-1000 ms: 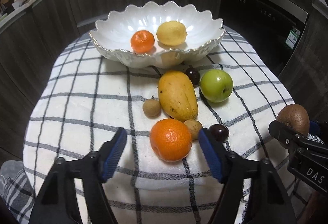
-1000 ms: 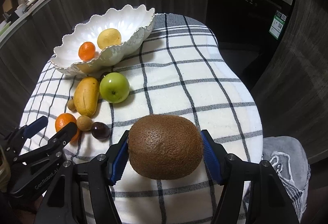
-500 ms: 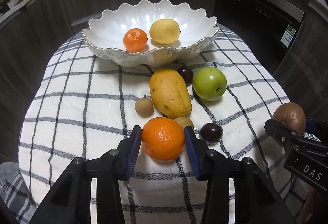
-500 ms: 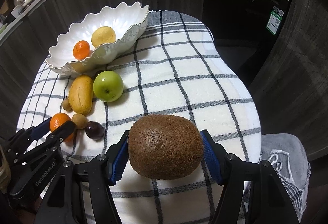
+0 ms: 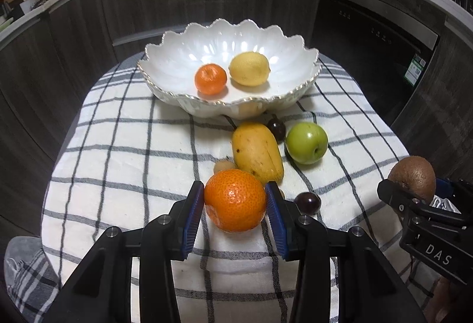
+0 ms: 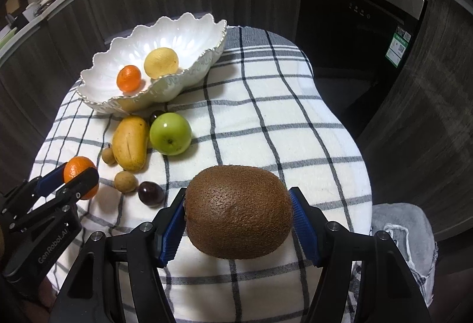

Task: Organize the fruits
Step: 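Carry the mandarin and kiwi over the bowl and open both tools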

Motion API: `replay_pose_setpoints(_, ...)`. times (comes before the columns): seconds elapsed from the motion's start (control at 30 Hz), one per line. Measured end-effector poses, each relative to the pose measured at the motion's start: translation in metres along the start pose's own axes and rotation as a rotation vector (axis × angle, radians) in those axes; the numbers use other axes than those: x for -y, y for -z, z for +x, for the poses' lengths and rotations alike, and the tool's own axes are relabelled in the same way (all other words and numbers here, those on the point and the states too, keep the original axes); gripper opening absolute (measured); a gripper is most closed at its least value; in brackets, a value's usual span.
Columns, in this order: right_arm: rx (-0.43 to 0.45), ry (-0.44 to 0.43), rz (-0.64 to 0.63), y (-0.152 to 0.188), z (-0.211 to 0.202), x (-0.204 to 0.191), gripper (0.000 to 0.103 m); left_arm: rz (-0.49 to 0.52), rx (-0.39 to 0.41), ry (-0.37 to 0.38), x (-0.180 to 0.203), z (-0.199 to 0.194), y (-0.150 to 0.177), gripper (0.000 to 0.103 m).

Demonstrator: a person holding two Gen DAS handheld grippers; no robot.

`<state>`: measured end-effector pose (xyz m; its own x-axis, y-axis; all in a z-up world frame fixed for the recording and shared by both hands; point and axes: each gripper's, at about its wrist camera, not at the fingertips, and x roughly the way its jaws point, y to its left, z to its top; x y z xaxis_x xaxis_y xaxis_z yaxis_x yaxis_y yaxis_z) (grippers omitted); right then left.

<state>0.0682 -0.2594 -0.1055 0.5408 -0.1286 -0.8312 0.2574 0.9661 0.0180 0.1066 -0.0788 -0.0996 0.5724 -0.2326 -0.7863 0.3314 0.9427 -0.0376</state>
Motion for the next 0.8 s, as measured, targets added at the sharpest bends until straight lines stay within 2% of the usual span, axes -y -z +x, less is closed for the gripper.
replay_pose_setpoints(0.37, 0.049, -0.008, -0.015, -0.024, -0.01, -0.012, 0.067, -0.029, 0.047, -0.028, -0.014, -0.014, -0.02, 0.042)
replay_pose_setpoints(0.8, 0.154, -0.026, -0.018, -0.084, -0.016, -0.033, 0.067, -0.066, 0.144, -0.078, -0.04, -0.018, -0.081, 0.042)
